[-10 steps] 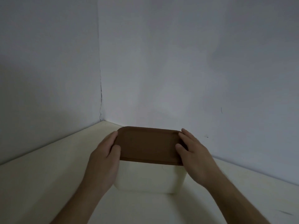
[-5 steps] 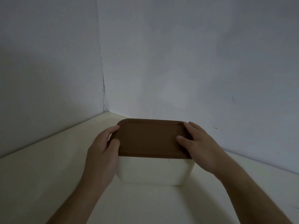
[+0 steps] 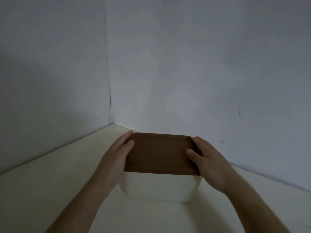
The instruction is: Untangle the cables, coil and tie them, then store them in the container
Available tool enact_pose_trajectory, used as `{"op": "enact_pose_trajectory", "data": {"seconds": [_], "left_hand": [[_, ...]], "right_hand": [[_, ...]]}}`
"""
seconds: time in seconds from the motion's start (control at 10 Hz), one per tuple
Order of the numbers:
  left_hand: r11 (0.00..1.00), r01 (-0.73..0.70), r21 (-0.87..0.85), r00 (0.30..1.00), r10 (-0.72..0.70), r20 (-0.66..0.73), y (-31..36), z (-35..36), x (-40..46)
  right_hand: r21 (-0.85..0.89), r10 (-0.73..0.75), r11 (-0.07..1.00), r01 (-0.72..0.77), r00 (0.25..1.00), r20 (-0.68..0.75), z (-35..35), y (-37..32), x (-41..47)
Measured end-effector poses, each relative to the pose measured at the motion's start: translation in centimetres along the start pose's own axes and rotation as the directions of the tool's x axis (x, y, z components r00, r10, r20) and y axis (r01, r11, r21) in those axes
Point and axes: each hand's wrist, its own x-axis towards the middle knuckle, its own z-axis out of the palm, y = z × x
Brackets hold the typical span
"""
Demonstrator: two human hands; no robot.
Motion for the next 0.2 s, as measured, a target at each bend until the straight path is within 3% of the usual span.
{"op": "enact_pose_trajectory", "data": {"seconds": [0.1, 0.2], "left_hand": [[0.993, -0.071, -0.094, 0.997, 0.07, -0.015, -0.1, -0.1, -0.4], [0.991, -0.114, -0.069, 0.99, 0.108, -0.092, -0.3, -0.4, -1.0]], "right_hand": [[0.066, -0.021, 0.997, 0.033, 0.982, -0.185, -0.2, -0.4, -0.5], [0.195, -0.086, 0.963, 0.184, 0.901, -0.426, -3.7, -2.2, -2.1]]}}
